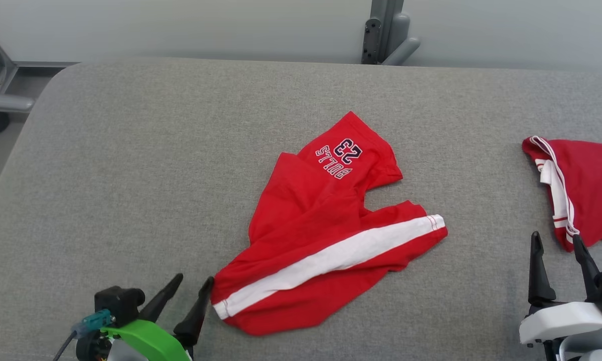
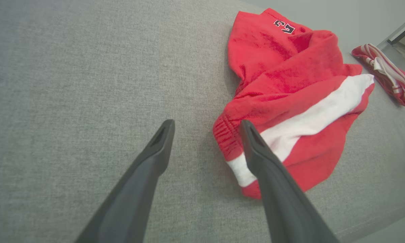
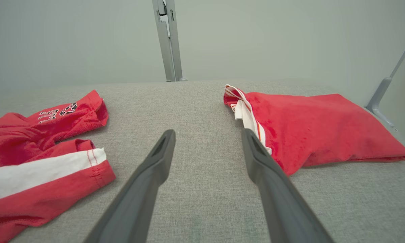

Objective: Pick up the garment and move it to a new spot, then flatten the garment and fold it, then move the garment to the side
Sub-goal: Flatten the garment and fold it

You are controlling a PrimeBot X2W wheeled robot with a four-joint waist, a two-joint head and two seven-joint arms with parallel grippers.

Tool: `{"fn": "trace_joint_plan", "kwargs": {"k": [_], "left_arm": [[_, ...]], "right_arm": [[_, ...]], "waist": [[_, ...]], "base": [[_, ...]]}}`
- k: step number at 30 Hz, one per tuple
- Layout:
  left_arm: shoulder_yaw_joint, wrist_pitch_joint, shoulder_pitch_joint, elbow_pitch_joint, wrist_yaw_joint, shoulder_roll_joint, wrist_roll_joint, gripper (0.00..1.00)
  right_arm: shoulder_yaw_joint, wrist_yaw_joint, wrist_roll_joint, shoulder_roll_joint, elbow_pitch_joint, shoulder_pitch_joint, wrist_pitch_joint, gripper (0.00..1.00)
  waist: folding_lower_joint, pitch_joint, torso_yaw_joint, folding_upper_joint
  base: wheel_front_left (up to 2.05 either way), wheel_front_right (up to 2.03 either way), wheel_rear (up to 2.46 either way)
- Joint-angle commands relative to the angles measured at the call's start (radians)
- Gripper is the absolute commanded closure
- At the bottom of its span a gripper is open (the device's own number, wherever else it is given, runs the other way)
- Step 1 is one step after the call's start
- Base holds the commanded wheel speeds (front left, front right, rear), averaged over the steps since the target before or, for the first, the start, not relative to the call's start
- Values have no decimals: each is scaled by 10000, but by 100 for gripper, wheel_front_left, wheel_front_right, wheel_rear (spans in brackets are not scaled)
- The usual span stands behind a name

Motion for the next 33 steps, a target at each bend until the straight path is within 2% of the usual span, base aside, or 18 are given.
{"fn": "trace_joint_plan", "kwargs": {"k": [1, 2, 6, 12, 16, 22, 27, 33], "left_arm": [[184, -58, -1, -132, 161, 75, 219, 0], [631, -96, 107, -494, 497, 49, 604, 0], [1938, -84, 699, -1594, 1091, -246, 1817, 0], [3523, -80, 1726, -2663, 1373, -861, 3664, 0], [4495, -81, 2245, -2811, 1224, -1428, 4604, 0], [5565, -84, 2663, -2523, 543, -2137, 5576, 0], [6082, -83, 2747, -2298, 81, -2529, 6219, 0], [6484, -83, 2750, -2069, -197, -2818, 6640, 0]], "right_arm": [[-62, -16, -93, -33, -95, 78, -29, 0], [-127, -16, -177, -32, -239, 9, -29, 0], [-212, -16, -352, -33, -522, -124, -27, 0], [-17, -16, -690, -27, -914, -16, -27, 0], [204, -16, -675, -32, -953, 132, -27, 0], [586, -16, -521, -32, -891, 342, -27, 0], [723, -16, -511, -32, -805, 414, -27, 0], [755, -16, -511, -32, -751, 316, -29, 0]], "waist": [[0, -57, 92, 0], [0, -85, 188, 0], [0, -240, 341, 0], [0, -590, 452, 0], [0, -744, 385, 0], [0, -778, 177, 0], [0, -773, 23, 0], [0, -749, -83, 0]], "base": [[0, 0, 0], [0, 0, 0], [0, 0, 0], [0, 0, 0], [0, 0, 0], [0, 0, 0], [0, 0, 0], [0, 0, 0]]}}
